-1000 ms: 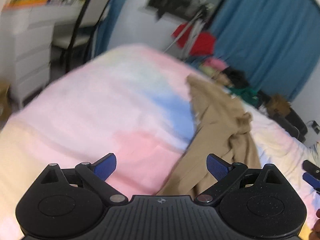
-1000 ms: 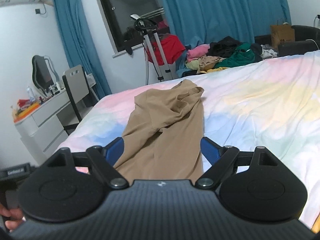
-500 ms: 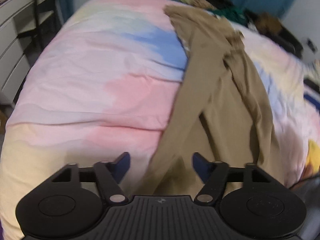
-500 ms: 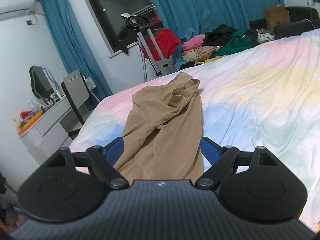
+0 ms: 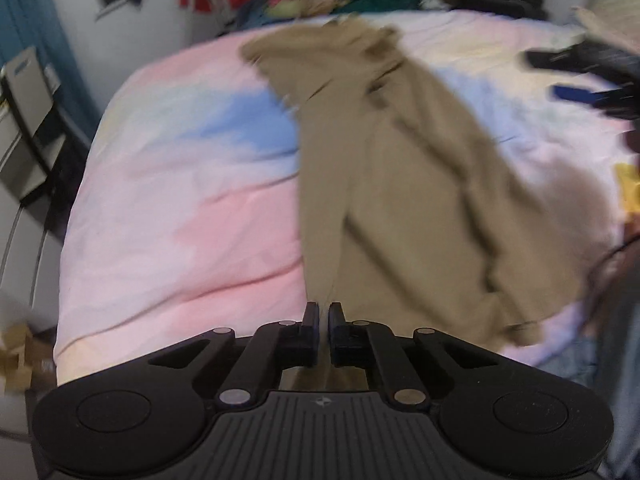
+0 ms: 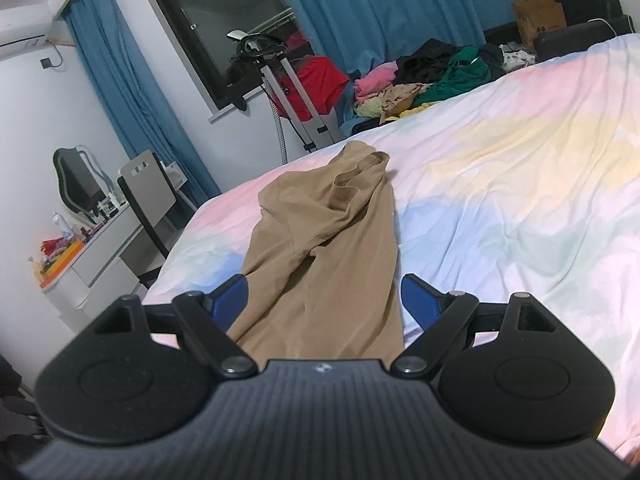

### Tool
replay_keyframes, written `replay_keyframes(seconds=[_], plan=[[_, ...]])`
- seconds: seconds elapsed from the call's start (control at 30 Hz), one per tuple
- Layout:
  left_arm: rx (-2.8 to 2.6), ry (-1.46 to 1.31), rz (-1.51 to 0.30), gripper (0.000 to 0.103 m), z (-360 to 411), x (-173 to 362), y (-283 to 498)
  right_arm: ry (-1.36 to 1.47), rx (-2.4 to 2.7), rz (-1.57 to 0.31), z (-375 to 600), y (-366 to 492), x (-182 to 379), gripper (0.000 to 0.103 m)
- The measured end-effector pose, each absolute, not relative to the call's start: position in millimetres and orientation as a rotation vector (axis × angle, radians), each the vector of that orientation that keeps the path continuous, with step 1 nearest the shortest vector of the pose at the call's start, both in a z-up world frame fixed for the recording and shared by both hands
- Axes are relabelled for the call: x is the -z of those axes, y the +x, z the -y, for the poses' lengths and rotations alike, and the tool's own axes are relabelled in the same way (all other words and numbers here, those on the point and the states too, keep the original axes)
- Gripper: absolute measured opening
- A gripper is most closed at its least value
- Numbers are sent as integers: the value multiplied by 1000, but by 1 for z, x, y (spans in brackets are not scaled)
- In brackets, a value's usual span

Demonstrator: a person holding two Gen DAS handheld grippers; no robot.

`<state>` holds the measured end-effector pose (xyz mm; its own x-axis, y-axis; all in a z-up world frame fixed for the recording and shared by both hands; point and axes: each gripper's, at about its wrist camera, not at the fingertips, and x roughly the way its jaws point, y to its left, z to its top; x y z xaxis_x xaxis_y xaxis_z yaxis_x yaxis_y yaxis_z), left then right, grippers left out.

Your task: Fold clothes

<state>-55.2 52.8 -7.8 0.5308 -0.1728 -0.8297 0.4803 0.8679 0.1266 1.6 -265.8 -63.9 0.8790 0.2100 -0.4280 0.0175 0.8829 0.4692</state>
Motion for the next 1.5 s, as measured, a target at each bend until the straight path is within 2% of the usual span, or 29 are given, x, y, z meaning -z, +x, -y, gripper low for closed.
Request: replay_keyframes(seconds=[0.3,0.57,0.67,0.9,1.0,1.07,1.13,1.37,1.4,1.43,1.5], plan=[[601,428,-795,1,25,-22,-104,503,-106,-518,268,4,70,85],[699,236,-891,1,47,25,-93,541,-85,-545,277,6,76,85],[714,157,-900,1,39,38,-91,552,-95,-550,279,6,78,85],[717,-146,-795,1,-33,9,-99,648,-240,-573,272,18,89,86],[695,-261,-770,1,-65,-2,-99,721,-325,-613,261,43,96,80],[689,-312,-758,1,-81,-7,-98,744,-343,-652,247,67,103,80],[684,-339,-758,1,-86,-7,-97,730,-335,-700,229,92,109,70],[694,-363,-768,1,-85,-7,-98,720,-371,-777,192,139,157,70],[697,-355,-772,0,-81,-6,-97,706,-393,-763,189,138,158,61],[703,-353,-779,1,-78,-5,-97,710,-420,-746,188,137,158,39],[718,-353,-797,1,-74,0,-95,728,-451,-698,191,134,149,22]])
